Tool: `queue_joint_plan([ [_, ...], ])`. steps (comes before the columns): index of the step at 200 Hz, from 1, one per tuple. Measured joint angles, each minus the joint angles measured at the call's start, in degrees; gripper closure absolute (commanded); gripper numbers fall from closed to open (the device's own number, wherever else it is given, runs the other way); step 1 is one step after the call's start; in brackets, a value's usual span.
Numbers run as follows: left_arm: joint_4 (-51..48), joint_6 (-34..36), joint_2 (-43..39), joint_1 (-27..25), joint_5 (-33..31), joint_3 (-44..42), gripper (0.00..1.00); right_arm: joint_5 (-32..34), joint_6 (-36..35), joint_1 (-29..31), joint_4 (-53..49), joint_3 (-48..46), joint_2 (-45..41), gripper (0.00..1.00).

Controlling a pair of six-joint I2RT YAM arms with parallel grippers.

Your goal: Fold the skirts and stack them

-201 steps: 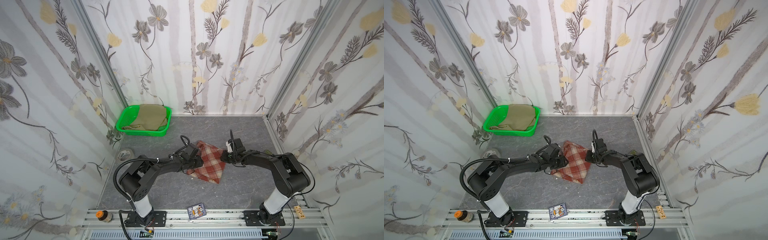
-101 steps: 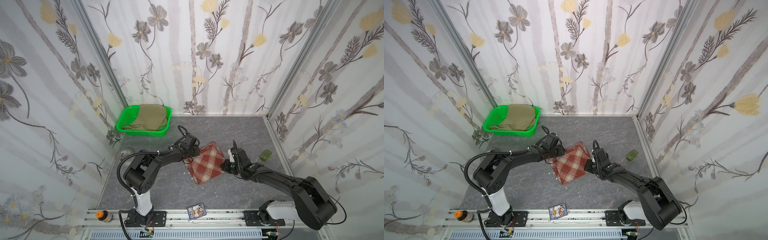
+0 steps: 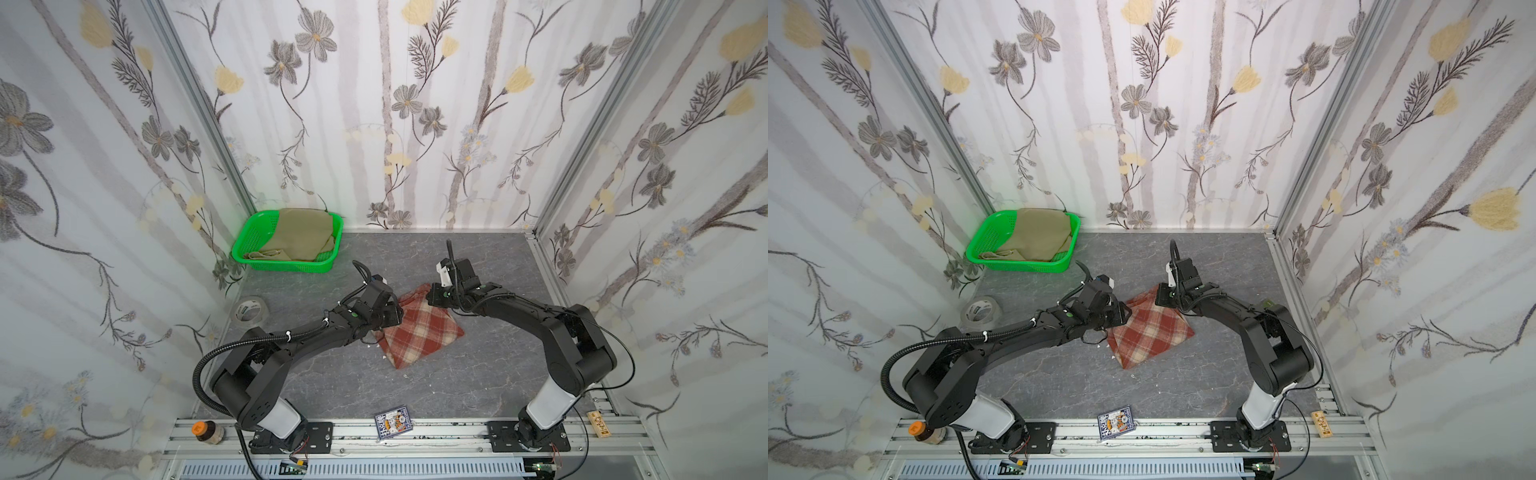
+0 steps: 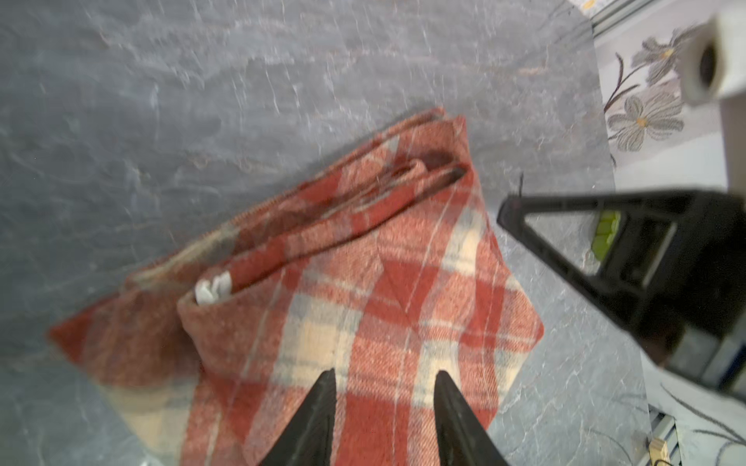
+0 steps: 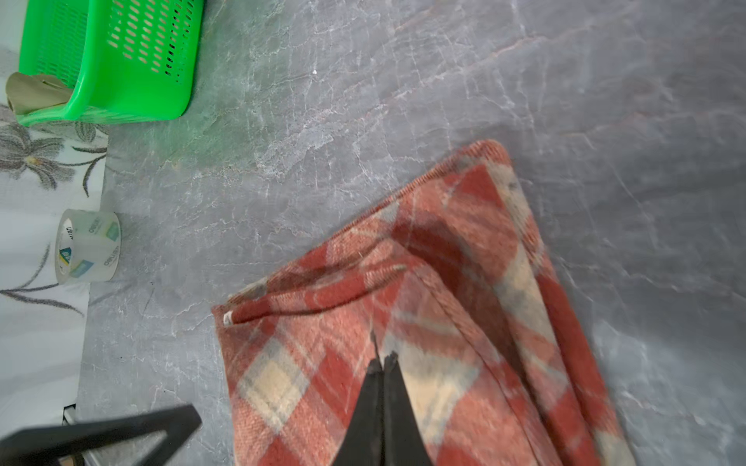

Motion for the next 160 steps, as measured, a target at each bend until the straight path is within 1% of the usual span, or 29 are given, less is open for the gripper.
queue_joint_plan([
  [28,-0.2,-2.6,0.6,-3.1,0.1,-1.4,0.58,-0.9,-1.4,-0.2,-0.8,2.6,4.3,1.0],
  [66,-0.2,-4.2,1.8,-4.2,0.0,-2.4,0.58,-1.0,-1.8,-1.4,-1.9,4.2,9.1,1.0],
  [131,0.6,-4.1,5.0,-4.2,0.0,-3.8,0.59,-0.5,-2.0,-5.6,-1.7,3.7,10.0,1.0],
  [160,1.7,-3.6,5.9,-3.1,0.0,-3.8,0.59,-0.3,-1.9,-6.5,-0.9,2.0,9.1,1.0],
])
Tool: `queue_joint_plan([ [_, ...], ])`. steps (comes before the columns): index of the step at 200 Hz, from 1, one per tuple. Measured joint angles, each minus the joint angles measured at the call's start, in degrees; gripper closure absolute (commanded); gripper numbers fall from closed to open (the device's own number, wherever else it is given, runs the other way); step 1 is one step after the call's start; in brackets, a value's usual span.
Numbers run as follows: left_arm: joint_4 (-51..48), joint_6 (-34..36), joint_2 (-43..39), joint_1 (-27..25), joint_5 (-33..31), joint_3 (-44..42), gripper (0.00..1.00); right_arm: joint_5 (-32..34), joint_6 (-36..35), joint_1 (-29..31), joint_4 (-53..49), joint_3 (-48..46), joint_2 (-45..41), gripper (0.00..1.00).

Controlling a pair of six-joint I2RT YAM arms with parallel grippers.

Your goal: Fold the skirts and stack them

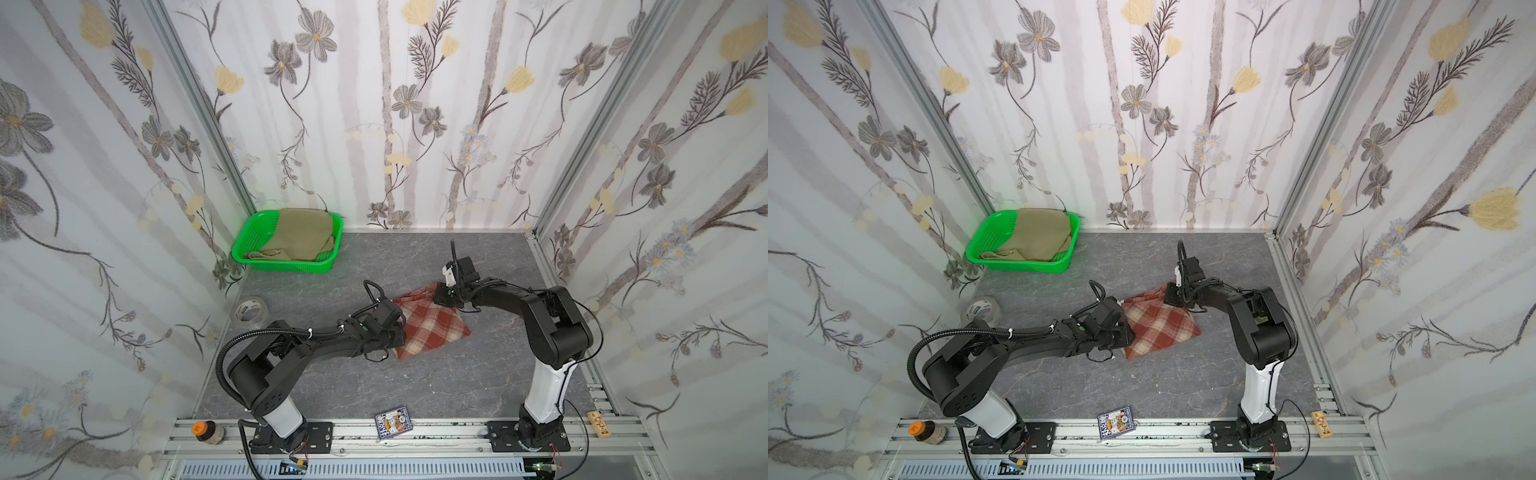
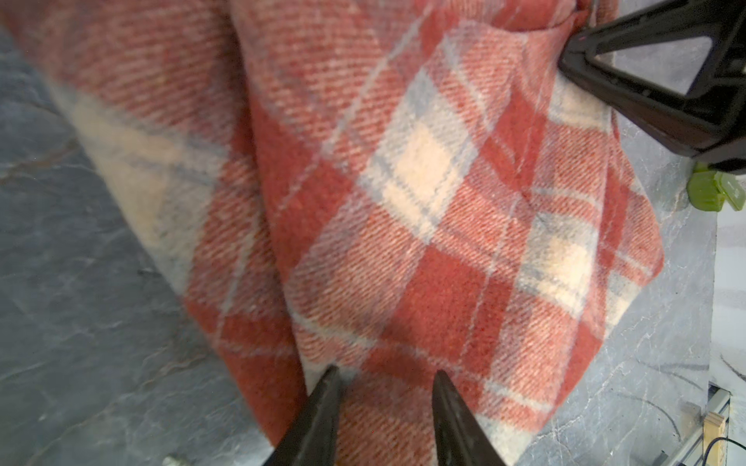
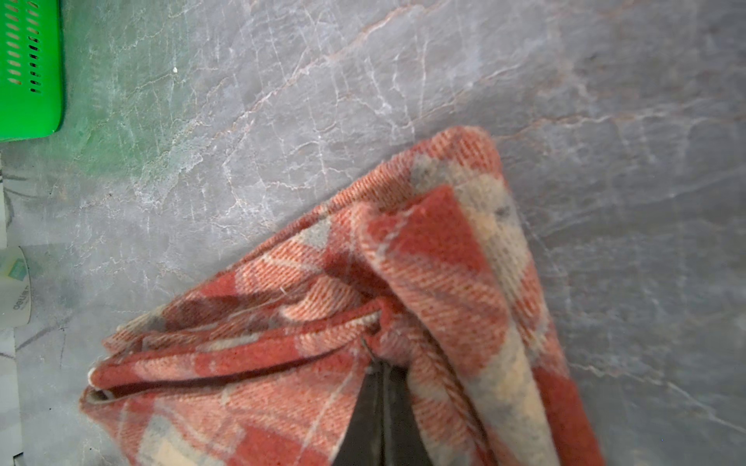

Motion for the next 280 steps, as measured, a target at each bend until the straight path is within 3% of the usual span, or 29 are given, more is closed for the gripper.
queue_joint_plan([
  [94,-2.5,4.6,-1.5,4.0,-1.6,0.4,0.6,3.4,3.0,-0.6,0.6,-10.3,-12.2,1.0],
  [101,-2.7,5.0,-2.6,4.0,-2.0,0.5,0.59,3.1,2.9,-0.8,0.6,-10.5,-13.7,0.89],
  [110,-2.8,5.2,-4.0,4.1,-2.6,0.5,0.59,2.5,2.9,-1.0,0.6,-10.8,-16.0,0.62],
  [118,-2.9,5.2,-5.3,4.2,-3.0,0.6,0.58,2.2,2.9,-1.2,0.6,-11.4,-18.3,0.47],
  [143,-3.2,5.4,-8.2,4.2,-3.9,1.9,0.57,0.6,2.6,-2.4,0.7,-15.0,-24.3,0.31],
  [184,-3.3,5.6,-5.0,2.9,-3.8,8.2,0.58,0.0,1.8,-3.0,-0.7,-24.4,-30.1,0.26],
  [238,-3.5,7.0,8.9,1.0,-2.2,23.3,0.6,0.0,2.3,-3.0,-1.2,-32.6,-34.5,0.26],
  [280,-3.3,7.2,18.9,-0.3,1.0,33.3,0.62,0.3,2.3,-3.0,0.0,-34.1,-33.2,0.25],
])
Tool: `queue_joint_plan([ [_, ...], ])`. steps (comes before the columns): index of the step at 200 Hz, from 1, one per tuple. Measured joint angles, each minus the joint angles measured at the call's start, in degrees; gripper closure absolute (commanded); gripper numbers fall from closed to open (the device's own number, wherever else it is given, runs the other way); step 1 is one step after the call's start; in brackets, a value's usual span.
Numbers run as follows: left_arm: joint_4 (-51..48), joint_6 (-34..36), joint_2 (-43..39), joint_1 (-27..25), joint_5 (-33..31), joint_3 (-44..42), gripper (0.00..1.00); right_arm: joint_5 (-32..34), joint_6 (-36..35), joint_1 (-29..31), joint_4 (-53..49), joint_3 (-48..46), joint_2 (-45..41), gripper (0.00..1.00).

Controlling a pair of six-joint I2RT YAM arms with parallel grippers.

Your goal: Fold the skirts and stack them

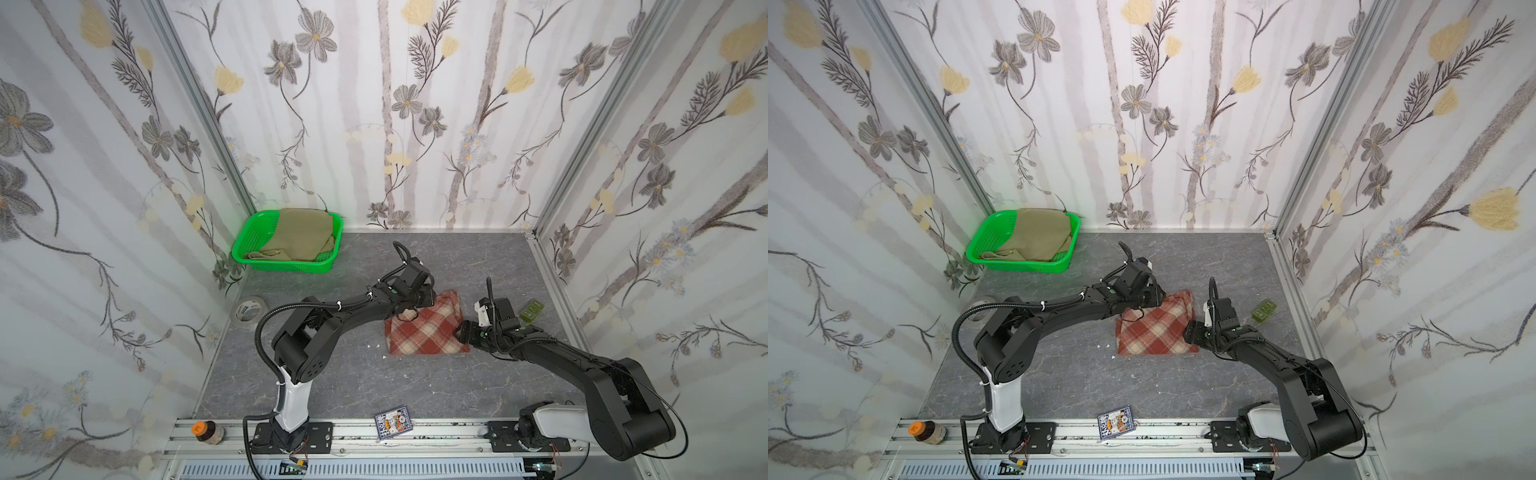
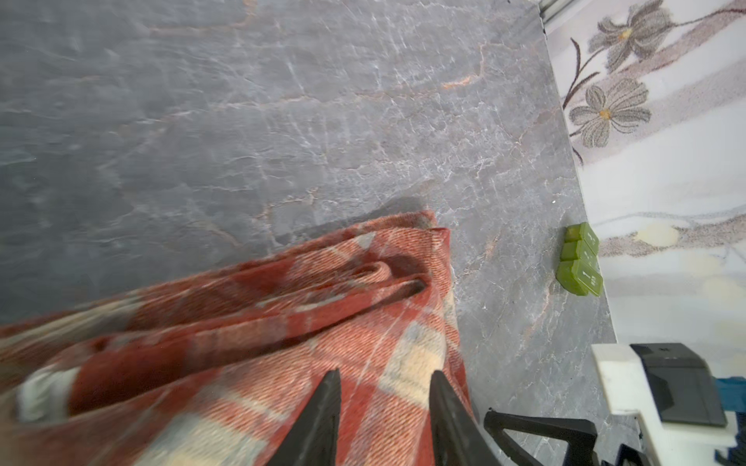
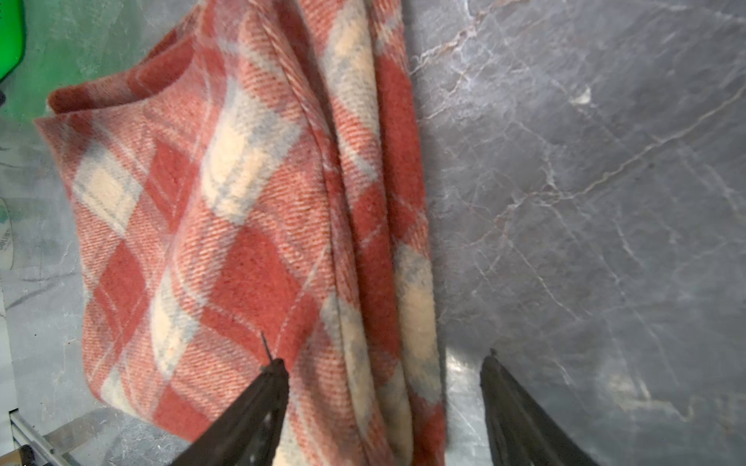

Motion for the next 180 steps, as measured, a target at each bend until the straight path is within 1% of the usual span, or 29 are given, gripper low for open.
queue_joint_plan([
  [32,-0.1,-0.1,1.8,-0.2,1.6,-0.2,0.63,0.1,0.0,-0.5,2.3,0.7,1.8,0.25],
  [65,-0.3,-0.3,0.4,-0.3,3.0,-3.7,0.62,-0.2,-1.0,-1.3,2.8,4.3,6.4,0.27],
  [93,0.0,-0.7,-0.1,-0.5,3.8,-6.8,0.63,-1.4,-2.5,-2.3,5.9,6.4,10.4,0.29],
  [108,-0.3,-0.9,0.2,-0.6,4.1,-7.3,0.64,-2.4,-2.9,-2.4,7.3,7.3,11.9,0.32],
  [141,0.1,-1.6,1.4,-0.8,4.0,-7.6,0.64,-4.4,-3.6,-2.5,10.1,8.7,15.1,0.42],
  [164,0.6,-1.7,1.7,-0.8,4.1,-7.6,0.64,-5.4,-3.9,-2.5,11.3,8.6,15.8,0.42],
  [180,1.1,-1.8,2.1,-0.8,4.1,-7.6,0.64,-5.7,-4.0,-2.5,12.2,7.9,15.6,0.39],
])
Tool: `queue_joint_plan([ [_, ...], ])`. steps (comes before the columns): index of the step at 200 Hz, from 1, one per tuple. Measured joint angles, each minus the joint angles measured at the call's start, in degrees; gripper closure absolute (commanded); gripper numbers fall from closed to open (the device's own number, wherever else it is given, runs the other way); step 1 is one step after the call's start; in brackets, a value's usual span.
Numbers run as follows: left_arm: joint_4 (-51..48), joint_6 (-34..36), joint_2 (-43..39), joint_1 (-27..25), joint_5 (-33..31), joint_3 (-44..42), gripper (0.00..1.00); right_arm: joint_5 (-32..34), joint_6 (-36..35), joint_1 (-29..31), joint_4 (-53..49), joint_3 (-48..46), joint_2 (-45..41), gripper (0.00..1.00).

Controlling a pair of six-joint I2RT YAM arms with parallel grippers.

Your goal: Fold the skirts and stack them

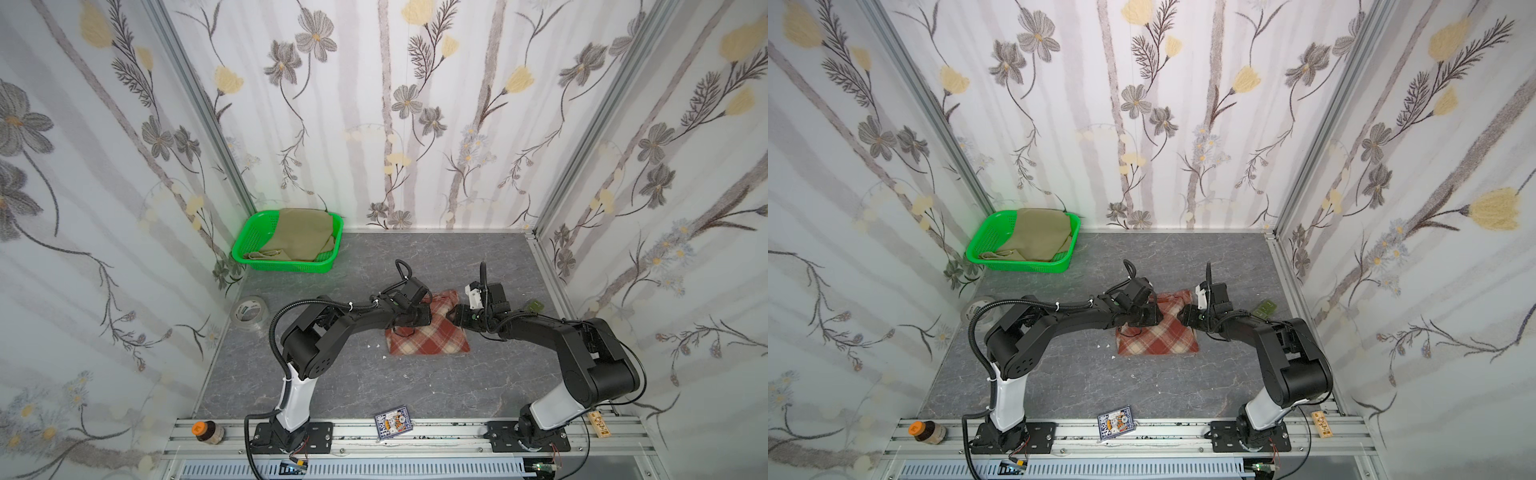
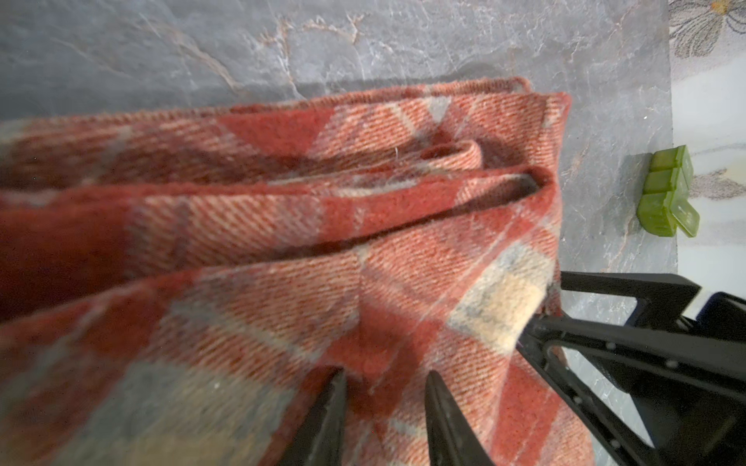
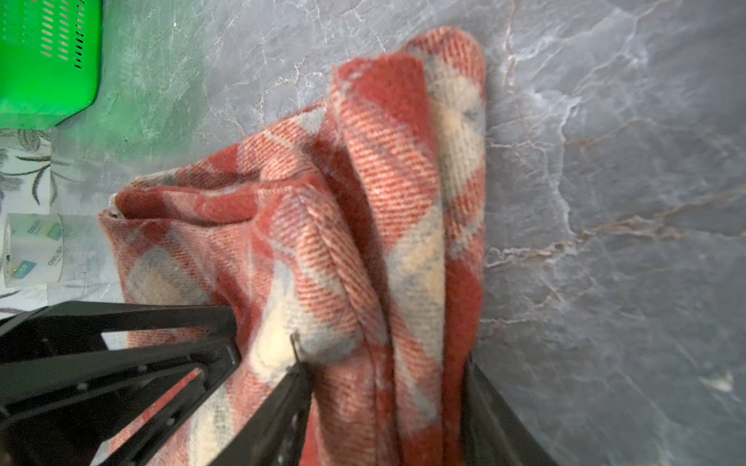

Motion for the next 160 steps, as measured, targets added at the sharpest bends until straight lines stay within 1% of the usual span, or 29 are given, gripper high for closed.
queue_joint_plan([
  [26,0.3,0.0,0.0,0.0,0.0,-0.2,0.64,-0.2,-0.6,0.0,0.8,-1.5,-1.1,0.38],
  [49,0.6,0.0,0.0,0.0,0.0,-0.2,0.64,-0.2,-0.6,0.0,0.7,-2.2,-1.9,0.36],
  [84,0.7,0.0,0.0,0.0,0.1,-0.3,0.64,0.8,-1.0,-0.1,-1.7,-2.7,-3.7,0.35],
  [112,0.7,0.0,0.0,0.1,0.3,-0.3,0.64,0.6,-1.0,-0.1,-1.8,-2.6,-3.1,0.4],
  [142,0.8,0.0,0.1,0.1,0.3,-0.3,0.64,0.2,-0.5,0.2,0.6,-2.8,-2.0,0.47],
  [160,0.7,0.0,0.3,0.1,0.3,0.0,0.64,0.0,0.1,0.5,1.7,-3.2,-1.9,0.53],
])
